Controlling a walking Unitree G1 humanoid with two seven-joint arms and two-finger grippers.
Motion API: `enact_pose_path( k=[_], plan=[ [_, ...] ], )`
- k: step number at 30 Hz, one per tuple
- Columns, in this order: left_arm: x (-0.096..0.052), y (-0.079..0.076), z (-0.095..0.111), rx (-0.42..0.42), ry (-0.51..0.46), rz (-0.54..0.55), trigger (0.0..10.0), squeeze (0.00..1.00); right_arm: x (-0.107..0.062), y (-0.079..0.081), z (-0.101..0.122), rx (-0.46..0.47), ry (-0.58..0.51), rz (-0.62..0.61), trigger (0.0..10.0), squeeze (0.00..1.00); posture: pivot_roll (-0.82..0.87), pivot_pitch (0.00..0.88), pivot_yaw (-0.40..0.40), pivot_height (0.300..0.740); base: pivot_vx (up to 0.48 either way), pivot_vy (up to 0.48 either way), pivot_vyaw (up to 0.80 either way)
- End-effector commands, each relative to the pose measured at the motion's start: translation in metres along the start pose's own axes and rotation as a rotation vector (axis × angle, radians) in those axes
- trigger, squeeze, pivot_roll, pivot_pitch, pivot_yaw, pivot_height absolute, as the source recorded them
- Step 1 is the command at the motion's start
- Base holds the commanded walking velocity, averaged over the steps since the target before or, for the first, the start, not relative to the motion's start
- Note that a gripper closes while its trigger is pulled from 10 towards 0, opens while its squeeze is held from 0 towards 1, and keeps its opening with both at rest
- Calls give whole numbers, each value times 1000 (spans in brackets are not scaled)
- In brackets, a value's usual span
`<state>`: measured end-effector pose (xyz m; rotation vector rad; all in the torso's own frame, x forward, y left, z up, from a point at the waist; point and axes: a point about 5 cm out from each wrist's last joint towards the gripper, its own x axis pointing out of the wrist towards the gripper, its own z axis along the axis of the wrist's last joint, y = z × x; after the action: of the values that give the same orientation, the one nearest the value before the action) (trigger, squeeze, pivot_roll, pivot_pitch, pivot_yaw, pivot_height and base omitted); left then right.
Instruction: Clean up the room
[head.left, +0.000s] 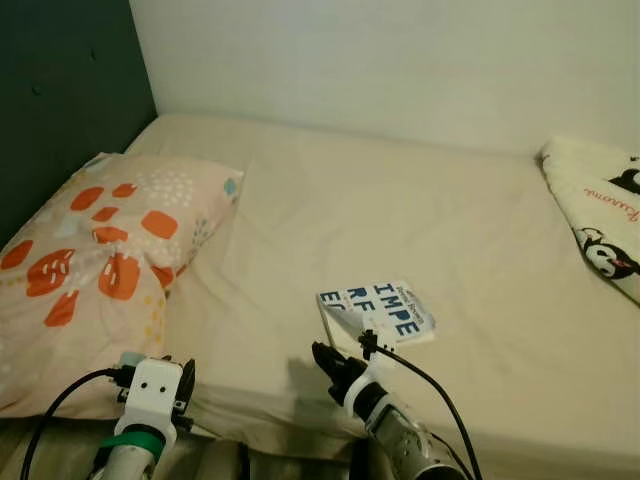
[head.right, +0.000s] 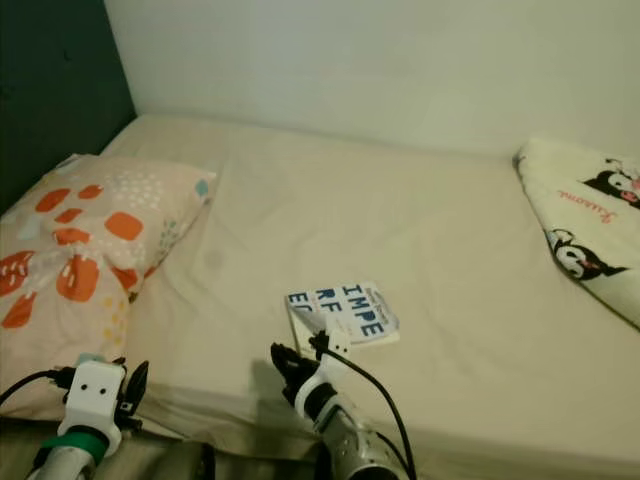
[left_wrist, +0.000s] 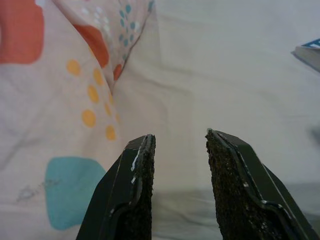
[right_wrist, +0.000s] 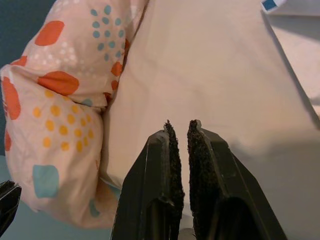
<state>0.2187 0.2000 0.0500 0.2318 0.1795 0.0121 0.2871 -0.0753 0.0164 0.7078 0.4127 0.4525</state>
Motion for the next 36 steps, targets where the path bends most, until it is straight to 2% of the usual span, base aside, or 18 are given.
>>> enact_pose_path(
  k=[1, 6, 8, 9, 12, 15, 17, 19, 22, 32, 36],
  plan=[
    [-3, -3, -6, -9, 21, -3, 10000, 0, 1, 1, -2, 17, -1, -3, 10000, 0, 136, 0, -14, 611, 0, 0, 0],
    [-7, -4, -9, -9, 26, 1, 10000, 0, 2, 1, 2, 15, -8, -3, 10000, 0, 135, 0, -20, 611, 0, 0, 0],
    [-11, -5, -15, 26, 37, -6, 10000, 0, 3, 1, 7, 47, -30, -3, 10000, 0, 135, 5, -23, 611, 0, 0, 0],
    [-15, -5, -19, 43, 49, -13, 10000, 0, 4, 0, 11, 82, -52, -8, 10000, 1000, 136, 15, -27, 611, 0, 0, 0],
    [-20, -6, -24, 58, 62, -18, 10000, 0, 5, -2, 18, 139, -89, -18, 10000, 1000, 137, 16, -28, 611, 0, 0, 0],
    [-27, -7, -26, 96, 61, -36, 10000, 0, 6, -11, 32, 253, -166, -82, 10000, 1000, 148, 48, -33, 611, 0, 0, 0],
    [-28, -7, -26, 103, 60, -41, 10000, 0, 6, -12, 35, 273, -180, -92, 10000, 1000, 148, 48, -33, 611, 0, 0, 0],
    [-30, -8, -22, 138, 33, -74, 10000, 0, 8, -16, 46, 339, -226, -122, 10000, 1000, 159, 86, -23, 611, 0, 0, 0],
    [-33, -7, -17, 157, 4, -94, 10000, 0, 9, -20, 57, 365, -261, -160, 10000, 1000, 163, 104, -14, 611, 0, 0, 0],
    [-39, -4, -9, 176, -27, -119, 10000, 0, 10, -26, 78, 352, -316, -251, 10000, 1000, 187, 161, 2, 611, 0, 0, 0],
    [-44, -5, 0, 212, -63, -191, 10000, 0, 7, -33, 89, 338, -357, -325, 10000, 1000, 209, 201, 8, 611, 0, 0, 0]
  ],
)
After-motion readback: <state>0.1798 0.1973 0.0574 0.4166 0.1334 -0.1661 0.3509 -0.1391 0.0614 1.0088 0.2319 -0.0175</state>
